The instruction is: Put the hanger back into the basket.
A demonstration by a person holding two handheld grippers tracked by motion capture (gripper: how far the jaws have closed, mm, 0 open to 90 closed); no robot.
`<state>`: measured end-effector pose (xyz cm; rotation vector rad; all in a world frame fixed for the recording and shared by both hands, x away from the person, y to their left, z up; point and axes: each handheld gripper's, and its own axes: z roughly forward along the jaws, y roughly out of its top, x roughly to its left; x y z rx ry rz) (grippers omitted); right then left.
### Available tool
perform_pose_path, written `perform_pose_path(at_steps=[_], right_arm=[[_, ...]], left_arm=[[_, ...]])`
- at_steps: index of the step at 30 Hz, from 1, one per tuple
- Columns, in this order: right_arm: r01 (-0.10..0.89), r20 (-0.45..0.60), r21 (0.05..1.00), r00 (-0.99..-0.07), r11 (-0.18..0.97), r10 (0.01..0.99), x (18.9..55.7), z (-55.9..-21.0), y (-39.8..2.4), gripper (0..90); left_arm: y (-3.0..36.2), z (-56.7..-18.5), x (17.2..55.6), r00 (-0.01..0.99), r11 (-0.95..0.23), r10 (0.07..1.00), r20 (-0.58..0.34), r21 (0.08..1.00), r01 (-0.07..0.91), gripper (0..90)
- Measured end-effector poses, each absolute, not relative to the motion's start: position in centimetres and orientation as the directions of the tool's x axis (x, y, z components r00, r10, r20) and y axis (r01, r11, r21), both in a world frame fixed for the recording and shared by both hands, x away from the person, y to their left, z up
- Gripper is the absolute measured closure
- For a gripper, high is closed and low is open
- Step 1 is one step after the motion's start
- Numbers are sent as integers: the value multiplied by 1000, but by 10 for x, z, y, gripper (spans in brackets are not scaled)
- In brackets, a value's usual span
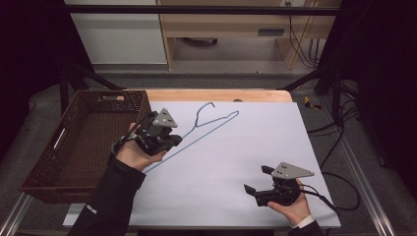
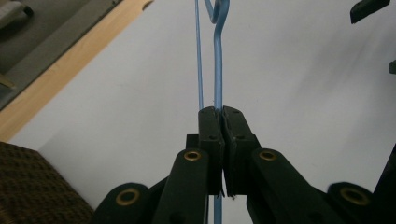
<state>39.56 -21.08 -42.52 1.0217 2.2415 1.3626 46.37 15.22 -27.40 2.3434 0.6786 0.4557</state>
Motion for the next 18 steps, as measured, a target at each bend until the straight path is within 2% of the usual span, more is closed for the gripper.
perform_pose_path(at_steps=[6,18], right_arm=[[394,72,878,-669,271,739,396,-420,-217,70],[390,93,896,-634,213,768,395,-413,-235,58]], left_arm=[[179,-246,460,788,-630,595,159,700,335,878],[225,-227,458,730,-544,671,133,757,363,878]])
